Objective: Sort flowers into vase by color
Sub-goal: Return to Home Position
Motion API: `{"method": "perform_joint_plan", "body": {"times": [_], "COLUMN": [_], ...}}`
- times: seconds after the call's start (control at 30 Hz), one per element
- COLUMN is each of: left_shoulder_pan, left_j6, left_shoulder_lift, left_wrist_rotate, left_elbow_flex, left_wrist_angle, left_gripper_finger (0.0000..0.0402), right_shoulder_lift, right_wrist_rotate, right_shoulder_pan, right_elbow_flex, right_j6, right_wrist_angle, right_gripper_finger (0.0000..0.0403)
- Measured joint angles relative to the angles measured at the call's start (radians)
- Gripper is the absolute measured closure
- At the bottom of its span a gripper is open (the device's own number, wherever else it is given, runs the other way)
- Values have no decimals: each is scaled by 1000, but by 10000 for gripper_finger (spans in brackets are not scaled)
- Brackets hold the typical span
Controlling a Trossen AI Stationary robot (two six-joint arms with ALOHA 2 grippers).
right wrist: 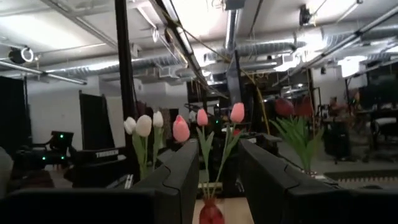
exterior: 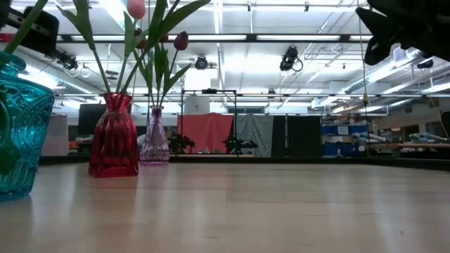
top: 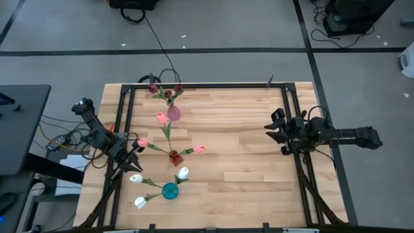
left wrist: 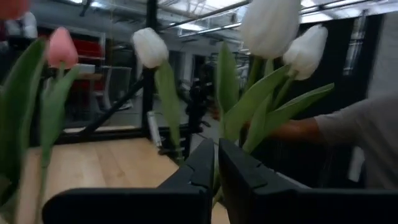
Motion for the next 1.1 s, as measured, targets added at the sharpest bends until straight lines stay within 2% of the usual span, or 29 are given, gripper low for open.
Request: {"method": "perform_joint_plan", "body": {"times": [0.13, 0.33, 0.67, 1.1], "left_shoulder_pan": [-4, -3, -3, -3], "left_j6": [16, -6, -3, -2], "left_shoulder_lift": [0, 0, 0, 0], "left_wrist_rotate": [118, 84, 67, 67], "left_elbow_flex": [0, 0, -1, -1], "left_wrist_angle": [59, 55, 61, 62], "left_gripper_finger": [373, 373, 373, 373], "right_shoulder_lift": [0, 4, 5, 5], "right_wrist_rotate": [46, 85, -6, -10], "right_shoulder_pan": [0, 3, 3, 3], "right_elbow_flex": [0, 0, 0, 0], "right_j6": [33, 61, 133, 131], "right_wrist_angle": [-8, -7, -1, -1], "right_gripper_finger": [280, 280, 280, 280]}}
